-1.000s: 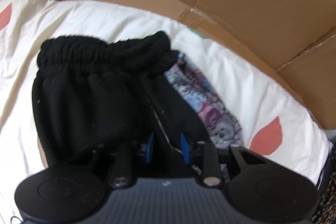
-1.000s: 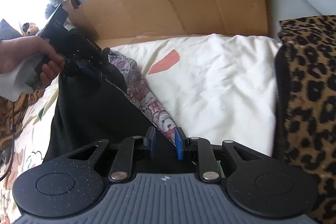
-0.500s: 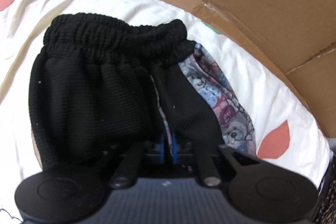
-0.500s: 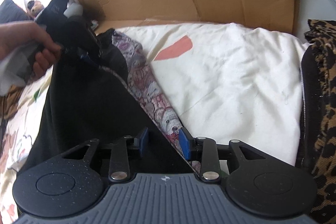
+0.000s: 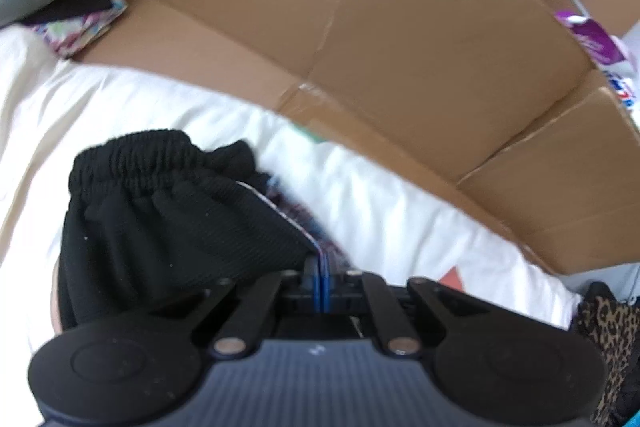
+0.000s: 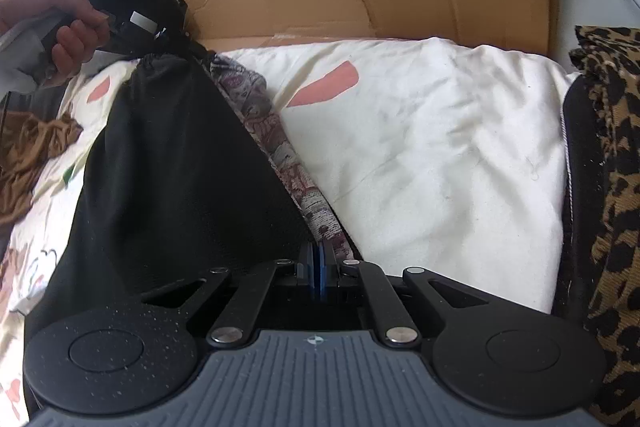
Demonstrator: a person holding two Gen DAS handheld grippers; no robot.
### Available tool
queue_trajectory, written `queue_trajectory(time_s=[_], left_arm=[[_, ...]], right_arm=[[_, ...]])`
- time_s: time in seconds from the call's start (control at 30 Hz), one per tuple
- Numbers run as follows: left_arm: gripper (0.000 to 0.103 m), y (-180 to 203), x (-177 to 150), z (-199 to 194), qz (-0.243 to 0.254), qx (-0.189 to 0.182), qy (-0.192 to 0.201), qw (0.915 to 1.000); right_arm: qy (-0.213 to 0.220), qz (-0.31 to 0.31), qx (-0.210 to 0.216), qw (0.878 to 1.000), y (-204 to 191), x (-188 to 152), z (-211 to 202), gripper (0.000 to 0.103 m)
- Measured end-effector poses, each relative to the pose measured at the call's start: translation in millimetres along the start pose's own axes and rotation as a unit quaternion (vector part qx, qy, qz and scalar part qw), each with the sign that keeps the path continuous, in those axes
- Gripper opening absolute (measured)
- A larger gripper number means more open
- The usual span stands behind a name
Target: Fold clothes
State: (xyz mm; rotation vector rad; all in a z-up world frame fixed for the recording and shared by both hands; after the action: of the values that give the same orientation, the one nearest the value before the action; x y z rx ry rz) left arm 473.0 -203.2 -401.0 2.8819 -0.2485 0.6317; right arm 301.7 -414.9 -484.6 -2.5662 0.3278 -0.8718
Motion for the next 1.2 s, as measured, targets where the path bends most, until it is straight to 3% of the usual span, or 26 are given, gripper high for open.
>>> queue_trajectory(time_s=[0.53,0.6,0.77,0.93,1.2], left_arm=[[0.003,10,8,43,0.024,-0.016,0.000,0.9996],[0.007,11,8,45,0.026,-0.020,0.002,0.9995],[0.036,7,19,23,0.035,-0.040,0.016,0.9985],[0.039,-7,36,-13,0.100,-0.016,0.022,0.9946],[0.037,-42,38,-32,0.145,0.031,-0.001,0.9889]], right_arm=[[-0.006,0.010,-0.030,0.999,19,-1,-3,0.000],[-0.007,0.015,-0.029,0.999,20,0,-6,0.000],[0.016,0.038,-0.038,0.998,31,5,-30,0.002],[0.041,0.059,-0.027,0.997,32,6,-60,0.002],[0.024,0.062,-0.001,0.998,17,-9,-67,0.002]])
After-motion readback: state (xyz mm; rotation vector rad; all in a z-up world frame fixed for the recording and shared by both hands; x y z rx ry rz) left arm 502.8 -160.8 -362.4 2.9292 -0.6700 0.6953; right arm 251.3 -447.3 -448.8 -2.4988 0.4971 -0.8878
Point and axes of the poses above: each gripper's, at about its wrist camera, not at the fingertips, and z roughly the way its jaws point, y to its right, x to its top, the point moved 8 cm from there along z, roughly the way its jaws point, and after that the axes turned 14 degrees about z, right-handed, at the moved point
